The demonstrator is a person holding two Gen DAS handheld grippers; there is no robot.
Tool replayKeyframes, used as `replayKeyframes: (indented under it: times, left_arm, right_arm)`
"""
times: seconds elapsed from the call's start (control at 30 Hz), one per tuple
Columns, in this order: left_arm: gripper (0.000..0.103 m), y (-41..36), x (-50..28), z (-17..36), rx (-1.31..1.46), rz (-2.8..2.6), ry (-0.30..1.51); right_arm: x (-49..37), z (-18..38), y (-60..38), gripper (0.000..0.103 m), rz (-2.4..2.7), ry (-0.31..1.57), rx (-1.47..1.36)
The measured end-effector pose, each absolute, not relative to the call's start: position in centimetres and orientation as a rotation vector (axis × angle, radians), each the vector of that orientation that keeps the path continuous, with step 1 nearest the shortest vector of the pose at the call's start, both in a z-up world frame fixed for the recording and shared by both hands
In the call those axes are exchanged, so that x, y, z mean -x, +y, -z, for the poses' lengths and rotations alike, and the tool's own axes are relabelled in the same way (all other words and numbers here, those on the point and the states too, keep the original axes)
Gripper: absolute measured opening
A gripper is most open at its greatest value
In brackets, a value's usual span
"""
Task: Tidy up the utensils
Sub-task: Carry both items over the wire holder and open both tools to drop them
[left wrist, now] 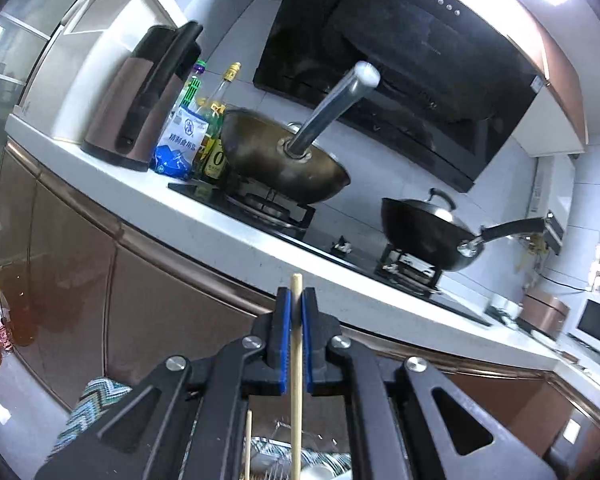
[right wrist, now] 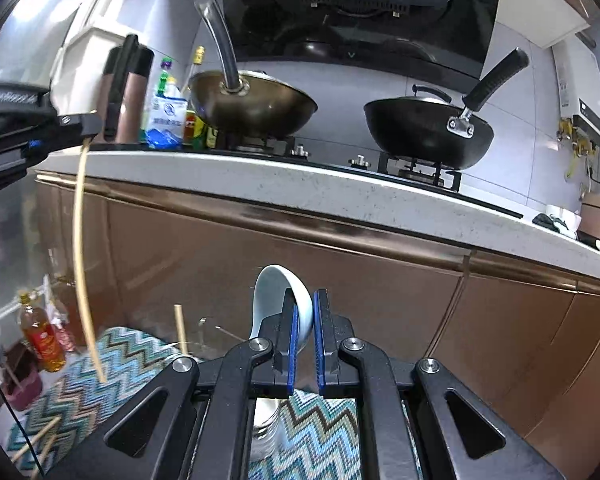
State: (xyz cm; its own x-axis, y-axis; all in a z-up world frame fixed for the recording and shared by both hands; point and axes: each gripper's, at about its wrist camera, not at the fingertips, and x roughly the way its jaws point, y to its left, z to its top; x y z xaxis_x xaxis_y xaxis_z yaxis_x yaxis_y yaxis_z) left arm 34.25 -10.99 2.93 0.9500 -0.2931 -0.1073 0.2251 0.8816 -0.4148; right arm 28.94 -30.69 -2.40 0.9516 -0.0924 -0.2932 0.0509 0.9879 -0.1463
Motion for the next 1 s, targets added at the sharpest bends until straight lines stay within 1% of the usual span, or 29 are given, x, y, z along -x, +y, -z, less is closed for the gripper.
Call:
replayKeyframes:
  times: [0.3, 0.33, 0.4, 0.5, 0.57, 0.63, 0.8, 0.87, 0.93, 1.0]
  left_arm:
    - [0.005, -14.6, -38.9, 4.1, 0.35, 0.203, 0.177]
    - [0.006, -14.8, -39.2, 4.7, 0.349, 0.202, 0.182]
    - [0.006, -15.0, -39.6, 5.9, 0.326, 0.197, 0.207]
    - [0.009, -14.5, -39.2, 6.4, 0.325, 0.191, 0.217]
    - [0.02, -13.8, -38.3, 5.8, 0.328, 0.195, 0.205]
    - [0.025, -13.2, -37.2, 4.8, 0.319, 0.192, 0.182]
    - [0.035, -11.1, -33.2, 1.0, 0.275, 0.175, 0.132]
    - [0.043, -10.4, -31.6, -0.4, 0.254, 0.163, 0.116]
    - [0.046, -9.5, -29.6, -1.8, 0.236, 0.151, 0.102]
    - [0.046, -8.4, -27.5, -3.2, 0.221, 0.145, 0.1]
  right_arm:
    - [-32.8, 7.2, -30.4, 0.007, 0.102, 0.305, 0.151]
    - [-33.0, 7.8, -30.4, 0.008, 0.093, 0.306, 0.142]
    - [-33.3, 9.0, -30.3, 0.008, 0.078, 0.304, 0.128]
    - [-33.4, 10.3, -30.4, 0.016, 0.048, 0.315, 0.111]
    - [-33.0, 10.5, -30.4, 0.022, 0.036, 0.318, 0.112]
    - [-32.3, 10.0, -30.4, 0.026, 0.03, 0.307, 0.109]
    - [-29.7, 7.3, -30.7, 0.027, 0.039, 0.264, 0.095]
    - [-28.4, 6.2, -30.8, 0.027, 0.043, 0.25, 0.088]
    - [-27.0, 4.8, -30.8, 0.028, 0.044, 0.239, 0.082]
    - [-25.4, 3.5, -30.7, 0.03, 0.039, 0.229, 0.073]
